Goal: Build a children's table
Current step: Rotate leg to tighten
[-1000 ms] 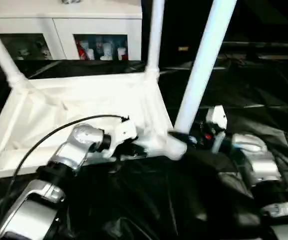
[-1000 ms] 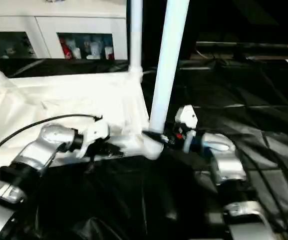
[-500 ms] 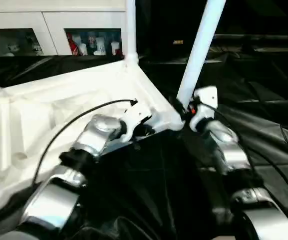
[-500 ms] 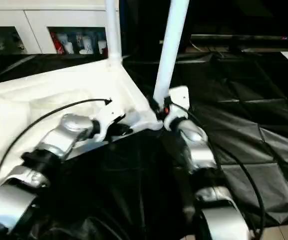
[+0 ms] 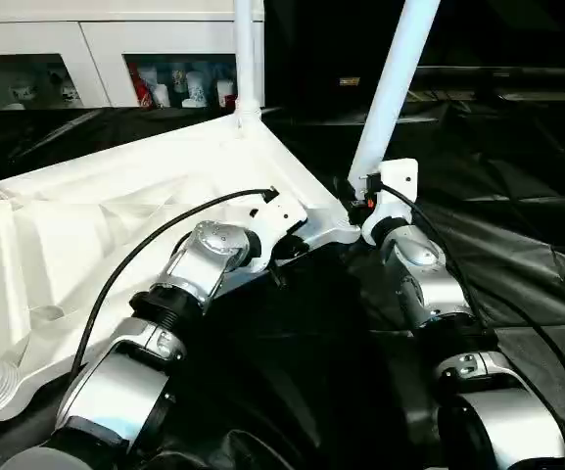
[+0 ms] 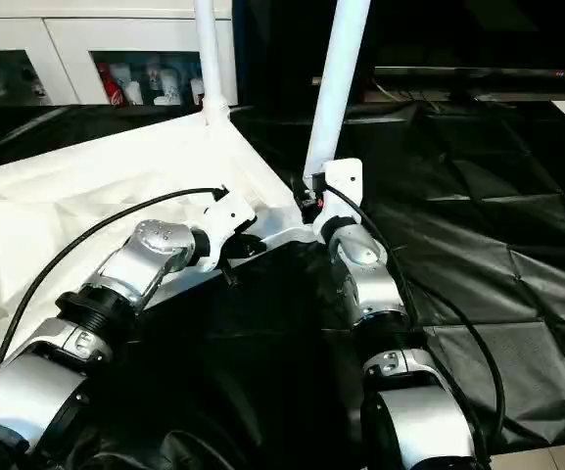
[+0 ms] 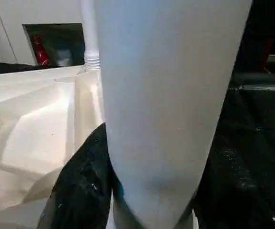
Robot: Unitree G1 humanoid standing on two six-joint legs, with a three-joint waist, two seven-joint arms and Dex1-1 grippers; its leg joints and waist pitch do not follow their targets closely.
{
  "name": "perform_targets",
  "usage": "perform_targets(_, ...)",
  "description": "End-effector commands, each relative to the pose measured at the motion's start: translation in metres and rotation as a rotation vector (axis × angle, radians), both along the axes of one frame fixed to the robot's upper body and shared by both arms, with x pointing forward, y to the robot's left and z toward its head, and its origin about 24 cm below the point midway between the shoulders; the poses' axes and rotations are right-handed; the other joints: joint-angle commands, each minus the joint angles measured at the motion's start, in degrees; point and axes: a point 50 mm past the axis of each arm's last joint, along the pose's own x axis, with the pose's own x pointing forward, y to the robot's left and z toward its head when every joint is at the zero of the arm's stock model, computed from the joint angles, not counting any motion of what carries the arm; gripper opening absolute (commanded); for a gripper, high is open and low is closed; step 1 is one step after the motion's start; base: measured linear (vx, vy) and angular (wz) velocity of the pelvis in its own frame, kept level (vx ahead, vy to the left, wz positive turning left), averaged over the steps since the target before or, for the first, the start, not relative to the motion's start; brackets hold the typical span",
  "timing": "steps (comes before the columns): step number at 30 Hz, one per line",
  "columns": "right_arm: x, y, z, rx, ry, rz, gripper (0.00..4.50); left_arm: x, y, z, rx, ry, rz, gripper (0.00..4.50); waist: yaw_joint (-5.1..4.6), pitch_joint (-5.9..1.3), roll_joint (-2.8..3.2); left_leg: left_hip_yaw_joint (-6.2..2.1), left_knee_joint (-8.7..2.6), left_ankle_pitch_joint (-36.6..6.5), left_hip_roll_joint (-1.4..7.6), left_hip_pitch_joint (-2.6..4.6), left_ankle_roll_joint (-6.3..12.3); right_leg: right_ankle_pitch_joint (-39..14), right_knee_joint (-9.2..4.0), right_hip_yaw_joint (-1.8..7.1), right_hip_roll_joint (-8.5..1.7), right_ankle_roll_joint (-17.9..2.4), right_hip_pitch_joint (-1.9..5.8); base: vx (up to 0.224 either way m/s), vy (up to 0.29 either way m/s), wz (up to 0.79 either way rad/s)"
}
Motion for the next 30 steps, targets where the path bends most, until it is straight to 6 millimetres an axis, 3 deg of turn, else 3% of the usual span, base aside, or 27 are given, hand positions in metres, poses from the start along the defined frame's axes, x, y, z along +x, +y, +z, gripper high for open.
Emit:
perform_targets(1,-0.027,0.02,-0.06,0.011,0.286,0.105,2.59,0.001,-0.014,0.011,-0.009,-0.052,-0.059,0.0,0.07,-1.24,0.67,-2.63,-5.19,-18.5,4.65,0.9,-0.05,-18.2,-5.67,3.8,-6.21,-10.6,0.44,0.0,0.0,0.0)
perform_targets(2,-0.025,0.02,-0.055,0.015,0.26,0.118,2.65,0.0,-0.014,0.012,-0.014,-0.06,-0.076,0.0,0.18,-1.6,0.6,-2.5,-4.99,-16.4,4.7,0.76,0.2,-14.3,-5.2,3.74,-6.17,-11.1,0.77,0.0,0.0,0.0)
perform_targets(5,-0.019,0.016,-0.04,0.028,0.193,0.157,3.0,-0.003,-0.012,0.015,-0.031,-0.081,-0.139,0.0,0.14,-1.44,0.65,-2.26,-4.73,-13.7,4.52,0.45,1.75,-10.4,-4.87,3.57,-6.21,-12.6,1.07,0.0,0.0,0.0)
perform_targets(9,-0.015,0.008,-0.022,0.038,0.107,0.233,3.37,-0.006,-0.005,0.016,-0.041,-0.094,-0.182,0.0,0.2,-1.8,0.7,-2.1,-4.17,-9.1,4.58,0.2,3.66,-3.3,-3.97,3.38,-6.21,-14.5,1.7,0.0,0.0,0.0)
perform_targets(13,-0.021,-0.004,-0.008,0.004,0.052,0.352,3.68,-0.011,0.002,0.017,-0.052,-0.101,-0.248,0.0,0.34,-2.42,0.47,-1.94,-2.97,-1.4,4.06,-0.29,7.92,8.9,-2.57,3.06,-5.89,-15.9,2.48,0.0,0.0,0.0)
perform_targets(15,-0.027,-0.009,-0.006,-0.03,0.042,0.435,3.78,-0.014,0.005,0.016,-0.06,-0.098,-0.296,0.0,0.46,-3.1,0.55,-1.82,-2.04,3.6,3.92,-0.38,10.8,19.7,-1.29,2.82,-5.42,-16.5,2.42,0.0,0.0,0.0)
perform_targets(17,-0.034,-0.015,-0.003,-0.065,0.037,0.527,3.78,-0.017,0.009,0.015,-0.057,-0.087,-0.329,0.0,0.86,-3.15,0.55,-1.74,-1.77,4.4,4.07,-0.46,12.24,23.2,-0.9,2.48,-5.26,-16.6,2.39,0.0,0.0,0.0)
perform_targets(19,-0.04,-0.02,-0.001,-0.08,0.039,0.589,3.78,-0.02,0.012,0.014,-0.056,-0.075,-0.361,0.0,1.22,-3.22,0.65,-1.74,-1.66,3.9,4.26,-0.52,12.82,23.5,-0.68,2.33,-5.33,-16.6,2.31,0.0,0.0,0.0)
perform_targets(24,-0.059,-0.042,0.007,-0.146,0.074,0.758,3.78,-0.026,0.021,0.013,-0.102,-0.047,-0.423,0.0,1.96,-2.94,0.49,-1.72,-1.9,-1.1,4.45,-0.42,10.62,11.8,-1.59,2.45,-5.55,-16.6,2.31,0.0,0.0,0.0)
perform_targets(30,-0.066,-0.053,0.006,-0.2,0.12,0.827,3.78,-0.031,0.027,0.013,-0.124,-0.026,-0.47,0.0,2.13,-3.09,0.49,-1.67,-1.62,-1.4,4.34,-0.47,9.88,7.9,-1.6,2.62,-5.66,-16.9,2.06,0.0,0.0,0.0)
